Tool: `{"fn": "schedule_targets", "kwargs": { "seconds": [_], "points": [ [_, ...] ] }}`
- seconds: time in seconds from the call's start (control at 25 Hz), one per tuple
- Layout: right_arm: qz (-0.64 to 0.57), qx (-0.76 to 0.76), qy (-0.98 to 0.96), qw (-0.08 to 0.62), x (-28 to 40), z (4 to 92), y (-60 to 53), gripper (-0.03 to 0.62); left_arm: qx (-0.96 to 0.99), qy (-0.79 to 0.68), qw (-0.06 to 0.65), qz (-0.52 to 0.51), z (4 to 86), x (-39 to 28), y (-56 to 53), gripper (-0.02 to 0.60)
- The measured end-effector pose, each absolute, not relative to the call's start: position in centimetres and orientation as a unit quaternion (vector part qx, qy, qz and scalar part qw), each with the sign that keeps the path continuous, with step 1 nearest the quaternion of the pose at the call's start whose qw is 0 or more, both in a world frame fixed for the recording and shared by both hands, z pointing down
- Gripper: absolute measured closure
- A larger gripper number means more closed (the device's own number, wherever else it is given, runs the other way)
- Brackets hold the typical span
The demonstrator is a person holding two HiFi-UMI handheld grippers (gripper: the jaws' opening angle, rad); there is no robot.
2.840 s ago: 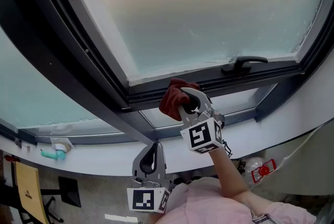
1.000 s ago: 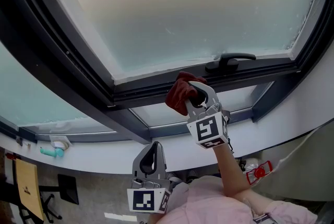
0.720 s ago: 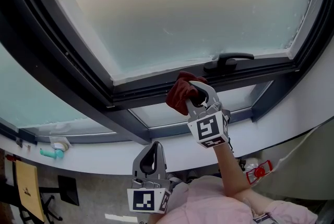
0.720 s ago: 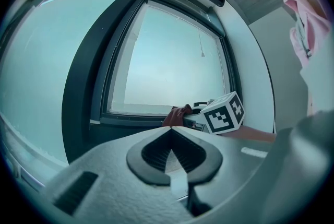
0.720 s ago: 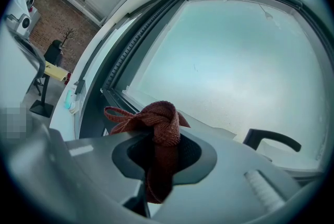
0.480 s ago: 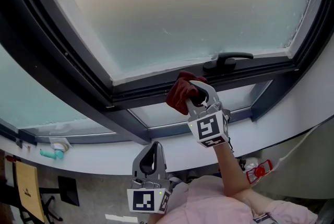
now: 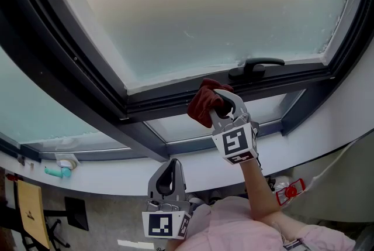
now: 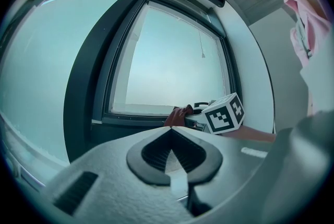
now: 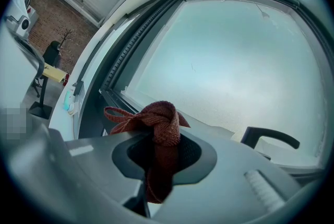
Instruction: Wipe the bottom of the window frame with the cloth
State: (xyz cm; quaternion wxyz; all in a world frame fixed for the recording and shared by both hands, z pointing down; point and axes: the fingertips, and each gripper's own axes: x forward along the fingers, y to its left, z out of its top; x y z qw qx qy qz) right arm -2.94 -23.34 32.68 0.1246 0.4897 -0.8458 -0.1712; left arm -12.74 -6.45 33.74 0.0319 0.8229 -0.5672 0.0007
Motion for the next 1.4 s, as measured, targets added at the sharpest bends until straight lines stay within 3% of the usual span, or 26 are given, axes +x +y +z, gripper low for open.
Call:
{"fn": "schedule_targets", "kwargs": {
  "seconds": [1.4],
  "points": [
    [-0.145,0.534,-0.826,0.112,1.5,32.7,-23.8,0.525,0.827,-0.561,0.030,-0.003,33.5,-12.6,-6.1,0.586]
  ]
}}
